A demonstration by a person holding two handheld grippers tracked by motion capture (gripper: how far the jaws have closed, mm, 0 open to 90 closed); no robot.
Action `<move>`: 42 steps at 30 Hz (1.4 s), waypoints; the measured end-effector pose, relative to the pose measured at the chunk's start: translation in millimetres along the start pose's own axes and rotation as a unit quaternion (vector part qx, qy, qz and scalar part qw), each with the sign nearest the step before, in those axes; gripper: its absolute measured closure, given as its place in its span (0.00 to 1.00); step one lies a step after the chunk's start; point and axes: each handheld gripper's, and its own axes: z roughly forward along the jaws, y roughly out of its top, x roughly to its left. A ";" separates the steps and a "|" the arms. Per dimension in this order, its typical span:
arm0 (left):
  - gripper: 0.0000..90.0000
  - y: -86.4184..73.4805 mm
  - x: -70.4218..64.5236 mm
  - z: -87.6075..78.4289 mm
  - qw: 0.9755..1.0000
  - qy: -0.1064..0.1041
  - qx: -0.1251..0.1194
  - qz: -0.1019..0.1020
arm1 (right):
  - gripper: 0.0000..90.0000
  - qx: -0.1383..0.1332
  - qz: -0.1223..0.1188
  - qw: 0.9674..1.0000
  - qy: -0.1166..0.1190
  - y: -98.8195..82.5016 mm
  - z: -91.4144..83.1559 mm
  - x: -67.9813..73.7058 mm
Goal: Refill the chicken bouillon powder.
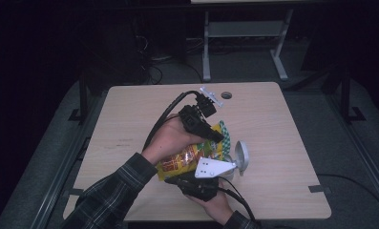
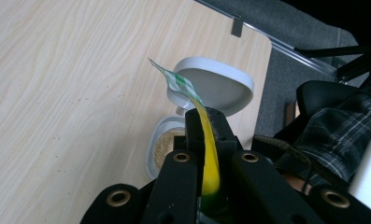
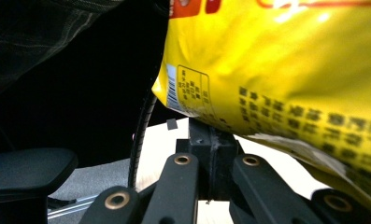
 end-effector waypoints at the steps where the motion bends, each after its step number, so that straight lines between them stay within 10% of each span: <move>1: 1.00 -0.8 0.3 -1.5 1.000 -0.001 0.000 0.002 | 1.00 0.000 -0.001 1.000 0.000 -0.3 0.5 0.1; 26: 1.00 -29.0 6.0 -34.3 0.999 -0.005 -0.051 -0.002 | 1.00 0.041 0.007 0.999 -0.015 -7.2 8.7 -1.7; 42: 1.00 -64.2 14.4 -62.6 0.994 0.007 -0.112 -0.020 | 1.00 0.043 0.021 0.998 -0.032 -7.5 4.0 -8.5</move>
